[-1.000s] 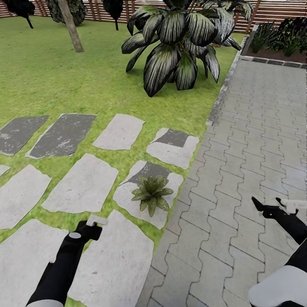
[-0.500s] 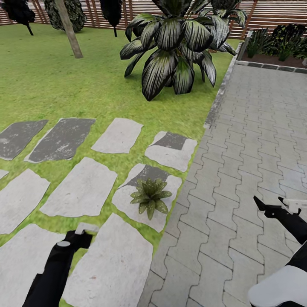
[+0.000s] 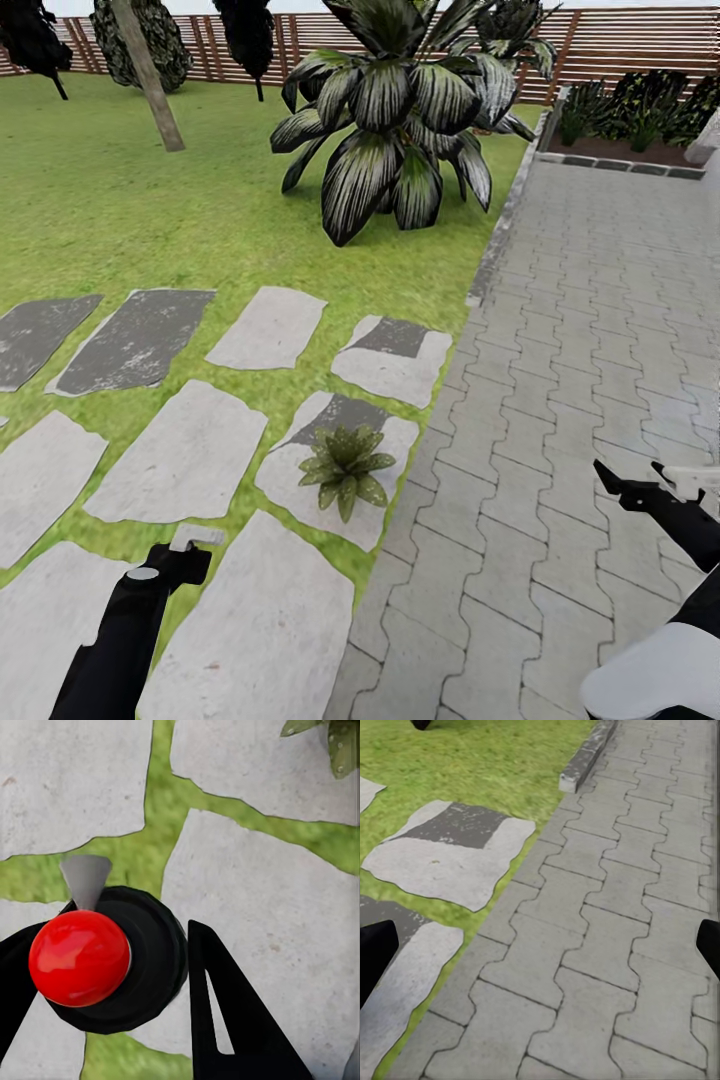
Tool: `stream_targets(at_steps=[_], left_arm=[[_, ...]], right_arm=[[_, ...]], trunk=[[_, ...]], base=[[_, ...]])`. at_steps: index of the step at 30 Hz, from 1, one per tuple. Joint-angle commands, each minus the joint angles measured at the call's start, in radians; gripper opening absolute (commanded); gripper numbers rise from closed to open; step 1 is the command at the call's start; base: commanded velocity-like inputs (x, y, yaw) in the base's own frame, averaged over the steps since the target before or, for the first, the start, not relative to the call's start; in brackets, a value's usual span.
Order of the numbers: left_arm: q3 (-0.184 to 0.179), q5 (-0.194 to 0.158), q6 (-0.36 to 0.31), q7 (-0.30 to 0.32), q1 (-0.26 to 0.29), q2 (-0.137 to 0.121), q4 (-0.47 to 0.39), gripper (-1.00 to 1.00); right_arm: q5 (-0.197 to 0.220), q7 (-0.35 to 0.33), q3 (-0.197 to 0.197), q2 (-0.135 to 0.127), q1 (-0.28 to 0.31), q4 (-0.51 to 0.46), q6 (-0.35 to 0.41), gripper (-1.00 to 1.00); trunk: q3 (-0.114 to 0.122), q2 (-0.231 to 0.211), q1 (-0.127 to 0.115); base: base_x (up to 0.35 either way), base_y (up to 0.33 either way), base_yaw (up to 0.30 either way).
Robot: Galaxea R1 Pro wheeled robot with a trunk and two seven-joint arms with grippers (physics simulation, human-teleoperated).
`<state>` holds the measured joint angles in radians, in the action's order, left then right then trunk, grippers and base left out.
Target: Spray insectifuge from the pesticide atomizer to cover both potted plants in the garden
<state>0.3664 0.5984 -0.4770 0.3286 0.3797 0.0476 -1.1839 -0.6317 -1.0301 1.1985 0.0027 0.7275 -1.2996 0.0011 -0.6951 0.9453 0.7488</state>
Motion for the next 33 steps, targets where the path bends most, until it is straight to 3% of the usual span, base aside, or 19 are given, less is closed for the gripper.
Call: stream_targets(at_steps=[1,33], left_arm=[[0.003,0.011,-0.002,0.010,0.001,0.001,-0.002,-1.00],[0.003,0.012,-0.002,0.006,-0.002,0.001,0.000,-1.00]], right_arm=[[-0.006,-0.005,0.002,0.002,0.001,-0.001,0.000,1.00],[-0.006,-0.005,0.000,0.008,0.002,0.002,-0.001,1.00]], trunk=[[0.001,0.001,0.000],[0.050,0.001,0.000]], base=[[0.000,0.000,-0.098],[0.000,0.000,-0.020]])
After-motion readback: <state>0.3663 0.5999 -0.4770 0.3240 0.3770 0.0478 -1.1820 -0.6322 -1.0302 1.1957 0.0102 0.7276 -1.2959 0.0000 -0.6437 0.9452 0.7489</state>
